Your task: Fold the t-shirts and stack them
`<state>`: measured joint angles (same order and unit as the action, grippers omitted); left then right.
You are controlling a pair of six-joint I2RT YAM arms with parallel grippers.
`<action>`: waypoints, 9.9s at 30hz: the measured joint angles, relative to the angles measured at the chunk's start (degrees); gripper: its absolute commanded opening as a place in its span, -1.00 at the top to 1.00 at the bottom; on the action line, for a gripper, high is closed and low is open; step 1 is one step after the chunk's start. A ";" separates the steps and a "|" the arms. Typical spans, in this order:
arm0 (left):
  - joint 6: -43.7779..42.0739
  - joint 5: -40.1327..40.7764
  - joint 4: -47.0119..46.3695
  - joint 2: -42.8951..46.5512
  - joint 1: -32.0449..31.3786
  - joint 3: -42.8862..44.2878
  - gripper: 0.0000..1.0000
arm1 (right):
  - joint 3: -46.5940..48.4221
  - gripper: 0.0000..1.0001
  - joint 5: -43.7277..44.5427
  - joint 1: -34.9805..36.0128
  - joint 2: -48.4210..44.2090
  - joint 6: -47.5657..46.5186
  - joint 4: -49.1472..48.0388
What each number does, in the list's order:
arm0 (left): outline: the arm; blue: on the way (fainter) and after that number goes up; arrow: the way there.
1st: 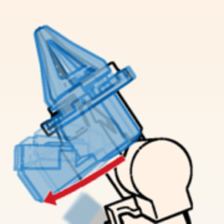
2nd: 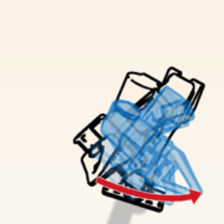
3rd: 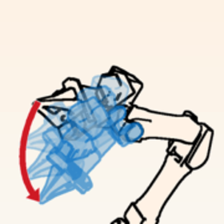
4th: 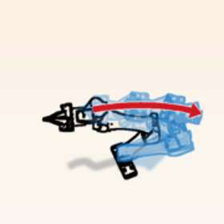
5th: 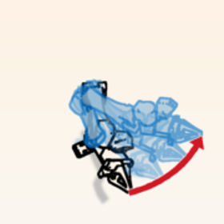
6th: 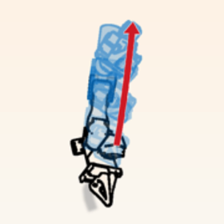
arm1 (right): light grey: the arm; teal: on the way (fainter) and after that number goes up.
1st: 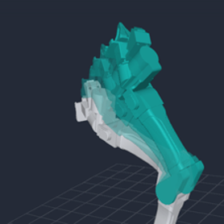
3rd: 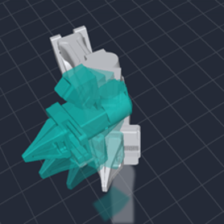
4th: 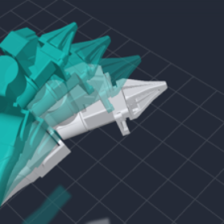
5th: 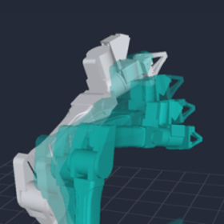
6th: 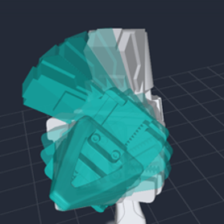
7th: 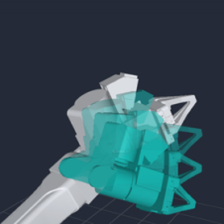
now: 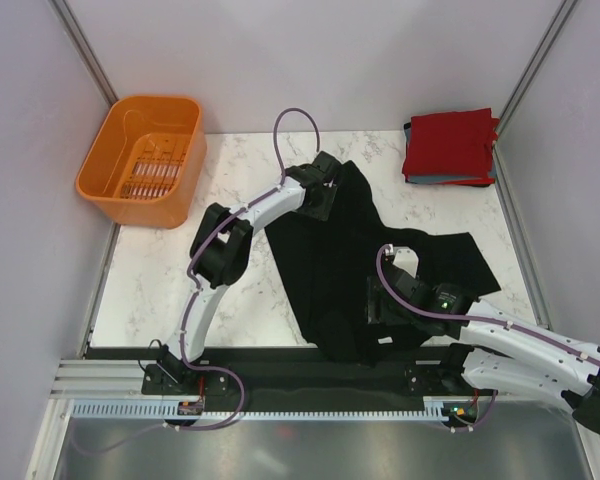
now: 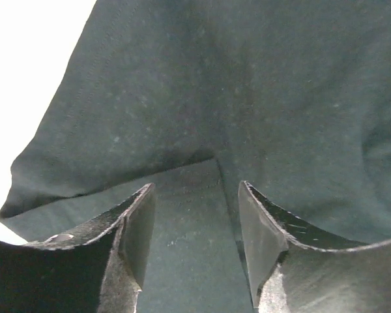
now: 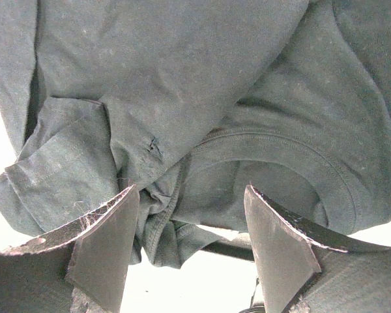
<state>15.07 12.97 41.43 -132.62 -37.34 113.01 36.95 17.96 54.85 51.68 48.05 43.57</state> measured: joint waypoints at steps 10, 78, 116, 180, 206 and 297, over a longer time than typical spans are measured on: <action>0.04 0.28 0.02 -2.16 -0.17 -0.02 0.15 | -0.09 -0.47 0.00 0.00 0.04 0.15 0.00; 5.22 4.92 -3.21 44.74 8.02 -49.68 0.96 | 17.64 -0.07 -8.57 15.82 30.80 -2.62 -13.42; 7.02 1.27 -3.76 50.31 9.38 -51.15 0.96 | 24.50 1.00 1.57 16.20 29.33 -1.53 -2.32; 0.39 5.18 -13.42 96.89 9.64 -21.40 0.96 | 76.26 1.00 -8.46 4.57 4.02 -60.48 -23.08; 6.01 -5.22 5.44 36.02 39.56 -16.92 -0.99 | 65.68 -0.96 -2.86 -33.92 59.98 -46.18 -29.59; 7.82 11.52 -0.20 11.30 30.91 7.23 -0.87 | -2.51 -0.96 -16.50 -44.46 -3.61 -12.98 -8.87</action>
<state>22.90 24.49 41.23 -121.32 -6.44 120.25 34.44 1.45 10.39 48.07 35.07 34.70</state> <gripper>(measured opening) 0.941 0.982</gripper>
